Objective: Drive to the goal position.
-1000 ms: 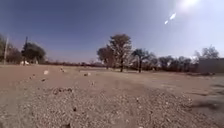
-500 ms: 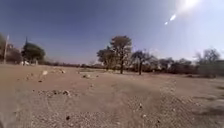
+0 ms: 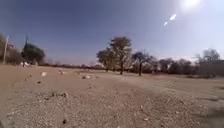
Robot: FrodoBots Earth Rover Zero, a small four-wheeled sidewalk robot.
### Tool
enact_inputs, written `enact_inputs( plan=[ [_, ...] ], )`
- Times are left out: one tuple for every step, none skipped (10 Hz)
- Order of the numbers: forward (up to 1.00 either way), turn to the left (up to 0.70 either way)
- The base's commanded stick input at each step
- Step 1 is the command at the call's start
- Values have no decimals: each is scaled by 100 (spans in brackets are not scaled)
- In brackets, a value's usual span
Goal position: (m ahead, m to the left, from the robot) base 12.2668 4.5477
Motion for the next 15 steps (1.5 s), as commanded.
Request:
enact_inputs(
  plan=[
    [50,0],
    [50,0],
    [50,0],
    [50,0],
    [50,0],
    [50,0],
    [50,0],
    [50,0],
    [50,0],
    [50,0],
    [50,0],
    [50,0],
    [50,0],
    [50,0],
    [50,0]
  ],
)
